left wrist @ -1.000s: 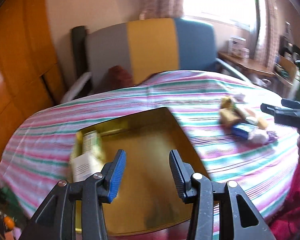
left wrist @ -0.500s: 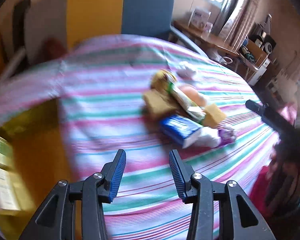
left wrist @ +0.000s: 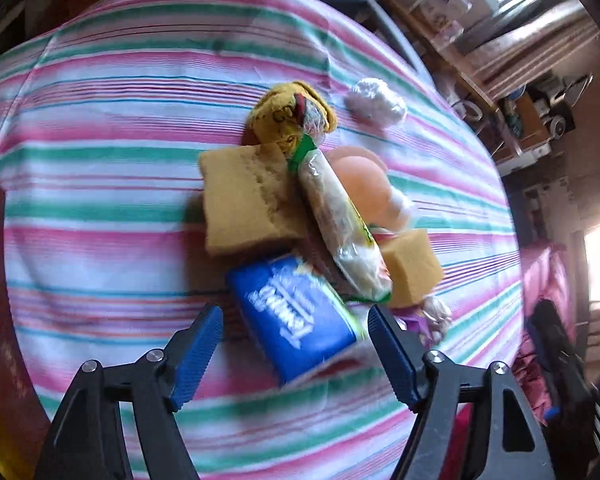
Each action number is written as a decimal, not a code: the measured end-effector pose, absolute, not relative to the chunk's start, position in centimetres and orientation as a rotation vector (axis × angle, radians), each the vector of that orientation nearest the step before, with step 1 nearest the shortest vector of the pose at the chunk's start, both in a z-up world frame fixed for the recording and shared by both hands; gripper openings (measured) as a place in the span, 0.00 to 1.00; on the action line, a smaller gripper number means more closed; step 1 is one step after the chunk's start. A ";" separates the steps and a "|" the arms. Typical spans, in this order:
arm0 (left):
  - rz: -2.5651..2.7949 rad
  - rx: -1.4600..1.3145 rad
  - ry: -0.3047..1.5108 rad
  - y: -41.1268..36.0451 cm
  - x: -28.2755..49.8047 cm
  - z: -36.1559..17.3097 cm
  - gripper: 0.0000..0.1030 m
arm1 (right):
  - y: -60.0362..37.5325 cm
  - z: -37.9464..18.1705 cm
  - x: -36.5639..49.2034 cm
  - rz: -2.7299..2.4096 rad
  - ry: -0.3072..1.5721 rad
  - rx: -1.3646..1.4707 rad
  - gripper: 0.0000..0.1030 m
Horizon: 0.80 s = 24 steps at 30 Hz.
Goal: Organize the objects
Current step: 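Reach left gripper to the blue Tempo tissue pack and grasp it, then carry Tempo pack toward the tray with left gripper while right gripper grasps white rope bundle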
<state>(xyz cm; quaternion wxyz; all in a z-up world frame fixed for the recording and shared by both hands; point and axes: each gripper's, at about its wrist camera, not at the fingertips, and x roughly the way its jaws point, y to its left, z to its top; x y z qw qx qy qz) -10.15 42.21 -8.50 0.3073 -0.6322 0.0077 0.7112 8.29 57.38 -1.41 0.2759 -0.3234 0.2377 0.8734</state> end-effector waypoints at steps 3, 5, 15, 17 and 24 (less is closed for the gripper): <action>1.885 -1.692 0.082 42.9 -10.1 -9.4 0.74 | 57.7 -1.4 8.5 2.345 0.651 -0.858 0.98; 1.887 -1.691 0.110 42.6 -9.7 -10.1 0.58 | 57.9 -1.5 8.6 2.338 0.661 -0.859 0.98; 1.893 -1.495 0.300 36.1 -3.8 -9.5 0.52 | 61.4 -2.2 10.8 2.226 0.830 -0.805 0.73; 1.909 -1.467 0.359 35.1 -3.0 -9.4 0.52 | 61.7 -2.5 10.9 2.219 0.851 -0.825 0.73; 1.925 -1.386 0.435 33.3 -0.6 -9.5 0.52 | 61.9 -5.1 8.9 2.155 0.839 -1.061 0.67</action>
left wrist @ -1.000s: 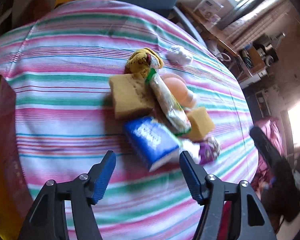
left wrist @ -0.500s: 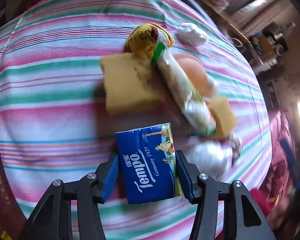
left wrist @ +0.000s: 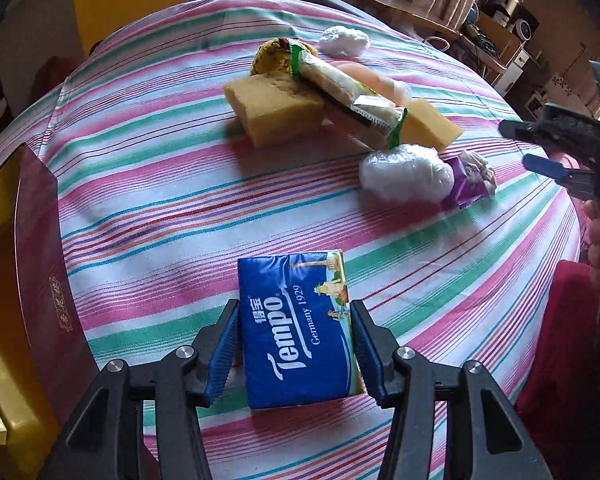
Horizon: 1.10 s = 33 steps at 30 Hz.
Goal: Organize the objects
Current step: 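Carry Tempo pack toward the tray with left gripper while right gripper grasps white rope bundle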
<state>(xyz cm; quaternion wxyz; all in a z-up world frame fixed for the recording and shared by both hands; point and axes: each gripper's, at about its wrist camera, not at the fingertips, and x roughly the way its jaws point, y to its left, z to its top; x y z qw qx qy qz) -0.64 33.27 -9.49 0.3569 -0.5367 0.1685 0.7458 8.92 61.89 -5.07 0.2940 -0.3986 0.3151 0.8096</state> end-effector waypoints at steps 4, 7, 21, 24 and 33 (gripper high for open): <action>1.933 -1.392 0.397 33.1 -0.8 -9.7 0.52 | 61.8 -6.1 7.9 2.151 0.803 -1.149 0.60; 1.944 -1.376 0.404 32.9 -0.5 -9.7 0.52 | 61.4 -6.9 7.2 2.156 0.775 -1.209 0.60; 1.953 -1.365 0.369 33.3 -0.9 -10.1 0.50 | 61.3 -10.0 5.0 2.132 0.712 -1.385 0.40; 1.945 -1.350 0.312 32.2 -0.7 -9.3 0.50 | 60.8 -9.9 4.9 2.141 0.673 -1.390 0.37; 1.983 -1.240 0.222 26.8 0.6 -4.3 0.50 | 60.5 -10.2 4.9 2.136 0.636 -1.411 0.37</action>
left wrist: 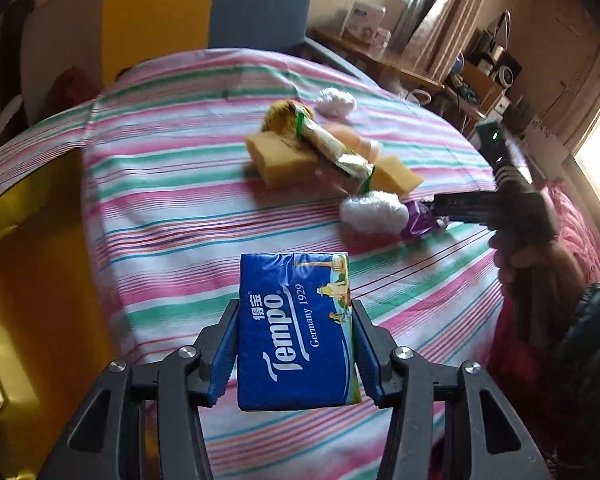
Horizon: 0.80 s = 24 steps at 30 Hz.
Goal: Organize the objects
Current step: 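Carry Tempo pack toward the tray with left gripper while right gripper grasps white rope bundle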
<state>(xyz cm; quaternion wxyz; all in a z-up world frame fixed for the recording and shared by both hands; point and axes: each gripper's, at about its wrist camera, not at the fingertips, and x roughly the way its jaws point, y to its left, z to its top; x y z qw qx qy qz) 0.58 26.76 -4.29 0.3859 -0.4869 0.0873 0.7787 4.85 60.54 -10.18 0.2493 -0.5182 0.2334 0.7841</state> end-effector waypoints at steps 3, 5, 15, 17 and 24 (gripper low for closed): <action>2.013 -1.245 0.177 25.1 -0.2 -3.4 0.50 | 60.5 -10.2 4.9 2.134 0.634 -1.408 0.38; 2.045 -1.248 0.146 23.5 -0.5 -3.1 0.50 | 60.4 -10.2 5.0 2.135 0.629 -1.407 0.38; 2.241 -1.340 0.063 13.2 -2.4 -3.5 0.50 | 59.9 -10.2 4.5 2.138 0.544 -1.421 0.38; 2.283 -1.371 0.059 11.1 -2.6 -3.7 0.50 | 59.8 -10.2 4.5 2.138 0.525 -1.422 0.38; 2.441 -1.442 0.121 4.7 -2.9 -5.0 0.51 | 59.6 -10.3 4.1 2.136 0.494 -1.424 0.38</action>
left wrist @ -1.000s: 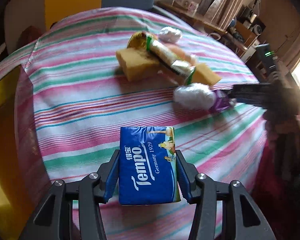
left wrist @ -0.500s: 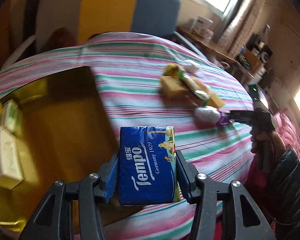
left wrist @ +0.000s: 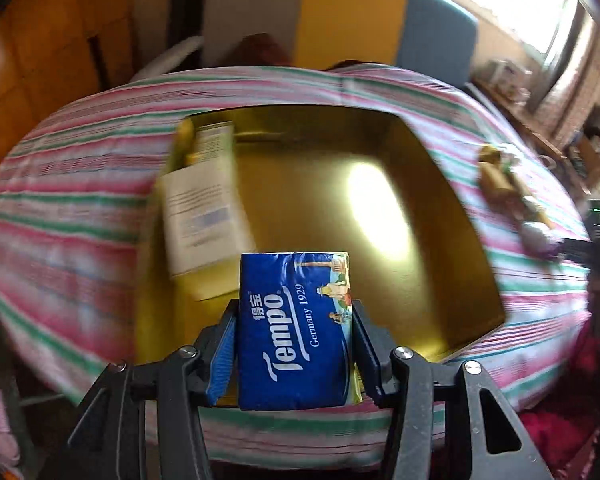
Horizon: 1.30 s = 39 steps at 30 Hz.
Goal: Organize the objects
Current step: 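Carry Tempo pack toward the tray with left gripper while right gripper grasps white rope bundle, then lower the Tempo pack into the gold tray and open left gripper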
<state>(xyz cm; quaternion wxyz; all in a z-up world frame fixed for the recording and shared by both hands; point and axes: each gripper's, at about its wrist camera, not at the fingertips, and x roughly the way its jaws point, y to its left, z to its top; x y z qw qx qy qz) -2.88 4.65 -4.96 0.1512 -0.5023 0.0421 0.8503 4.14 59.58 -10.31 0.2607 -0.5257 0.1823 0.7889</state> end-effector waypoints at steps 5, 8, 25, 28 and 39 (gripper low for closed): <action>2.496 -1.519 0.119 2.2 -3.8 -7.2 0.52 | 59.2 -10.2 4.1 2.134 0.466 -1.424 0.38; 2.496 -1.518 0.129 1.8 -3.5 -7.6 0.52 | 58.6 -10.1 4.4 2.130 0.457 -1.423 0.38; 2.687 -1.342 0.025 0.5 -2.9 -3.7 0.56 | 58.1 -10.2 3.9 2.124 0.415 -1.412 0.36; 2.704 -1.324 0.038 0.6 -2.7 -3.4 0.56 | 57.9 -10.2 3.7 2.123 0.394 -1.412 0.36; 2.748 -1.261 0.110 1.1 -2.0 -2.8 0.56 | 57.5 -9.6 3.8 2.136 0.395 -1.365 0.34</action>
